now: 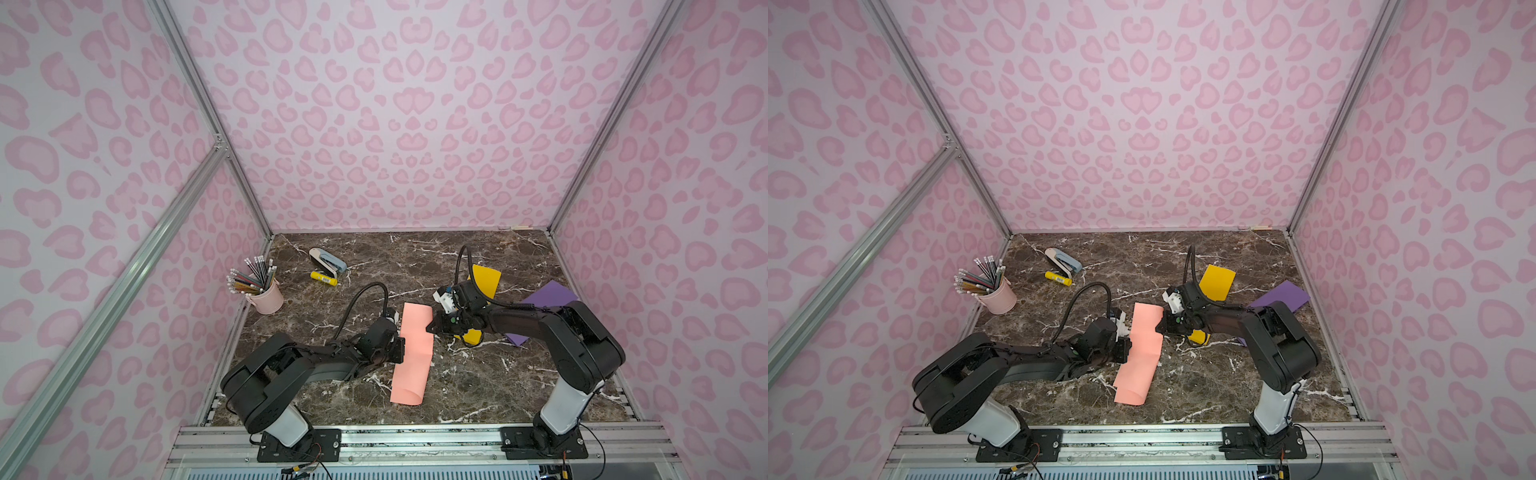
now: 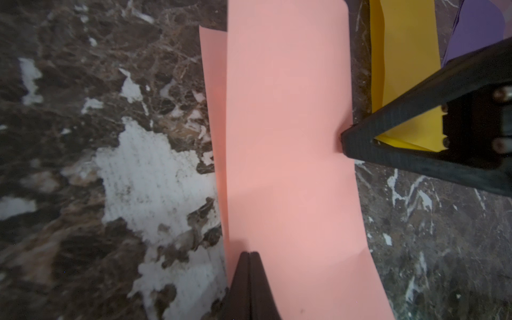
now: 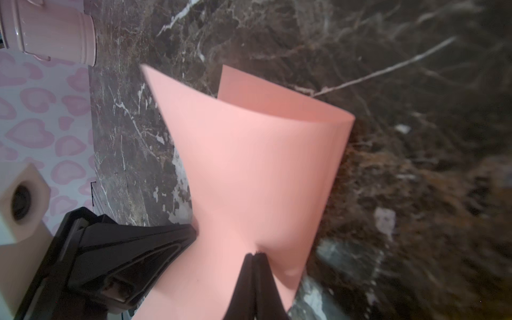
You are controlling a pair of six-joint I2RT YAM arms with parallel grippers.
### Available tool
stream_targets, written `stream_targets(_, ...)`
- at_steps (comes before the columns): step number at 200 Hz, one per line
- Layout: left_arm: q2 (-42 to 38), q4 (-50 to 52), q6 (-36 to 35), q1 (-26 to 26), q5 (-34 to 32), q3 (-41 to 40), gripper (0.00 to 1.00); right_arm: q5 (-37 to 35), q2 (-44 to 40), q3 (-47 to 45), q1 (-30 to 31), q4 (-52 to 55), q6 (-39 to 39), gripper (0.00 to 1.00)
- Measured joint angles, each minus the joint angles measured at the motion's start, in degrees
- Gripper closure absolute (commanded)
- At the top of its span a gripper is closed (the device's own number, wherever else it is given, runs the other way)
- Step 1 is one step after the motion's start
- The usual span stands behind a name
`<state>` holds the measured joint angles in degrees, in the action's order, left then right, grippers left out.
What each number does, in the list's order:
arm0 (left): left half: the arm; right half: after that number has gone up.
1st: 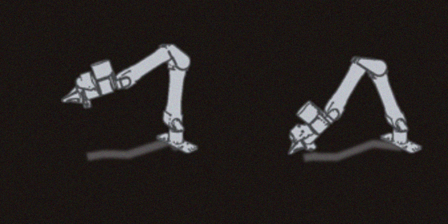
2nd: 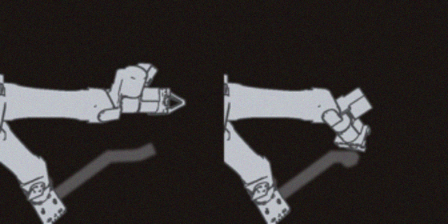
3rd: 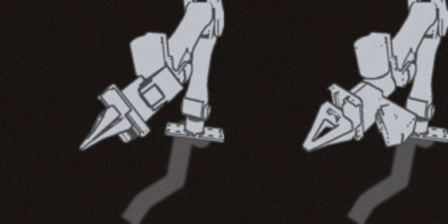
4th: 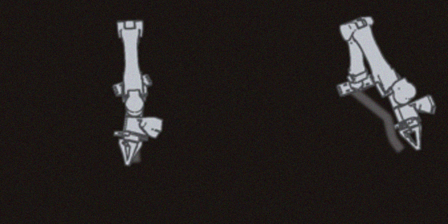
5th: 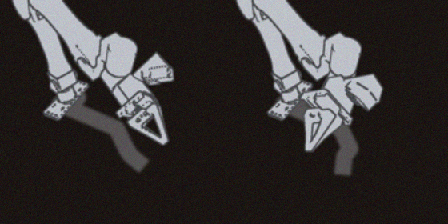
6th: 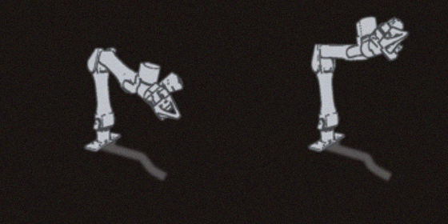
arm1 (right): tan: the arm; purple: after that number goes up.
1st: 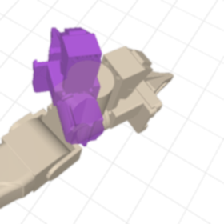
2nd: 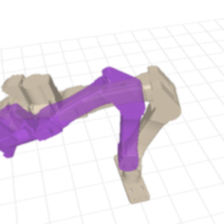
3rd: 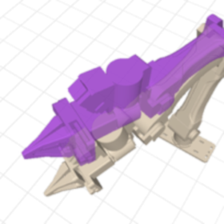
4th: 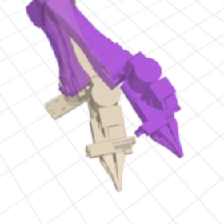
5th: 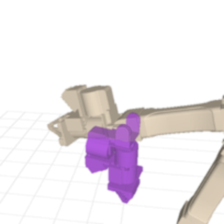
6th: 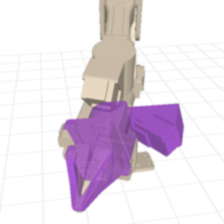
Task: Fold the rectangular paper in half along the long edge
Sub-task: Fold the paper at the center of the board.
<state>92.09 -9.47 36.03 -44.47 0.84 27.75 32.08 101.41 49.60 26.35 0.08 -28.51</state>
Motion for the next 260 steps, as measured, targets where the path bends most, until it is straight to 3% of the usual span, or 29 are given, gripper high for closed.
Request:
stream_targets(54, 0.3, -0.4, 0.0, -0.2, -0.2, 0.0, 0.96, 0.5, -0.8, -3.7, -5.5, -1.5, 0.6, 1.00)
stream_targets(99, 0.8, -1.2, 0.0, -0.2, -0.2, 0.0, 0.96, 0.2, -4.5, -0.1, -2.1, 0.9, 0.9, 1.00)
stream_targets(141, 1.3, -1.8, 0.0, -0.4, -0.2, 0.4, 0.96, 0.3, 1.2, 3.2, -1.0, 0.6, 0.9, 1.00)
stream_targets(212, 1.3, -1.8, 0.0, -0.7, -0.7, 0.3, 0.96, 1.0, 0.7, -2.1, -7.5, -2.0, 0.0, 1.00)
stream_targets(260, 1.4, -1.8, 0.0, -0.7, -0.8, 0.4, 0.96, 0.6, -2.2, 2.5, -3.1, 0.0, 0.0, 1.00)
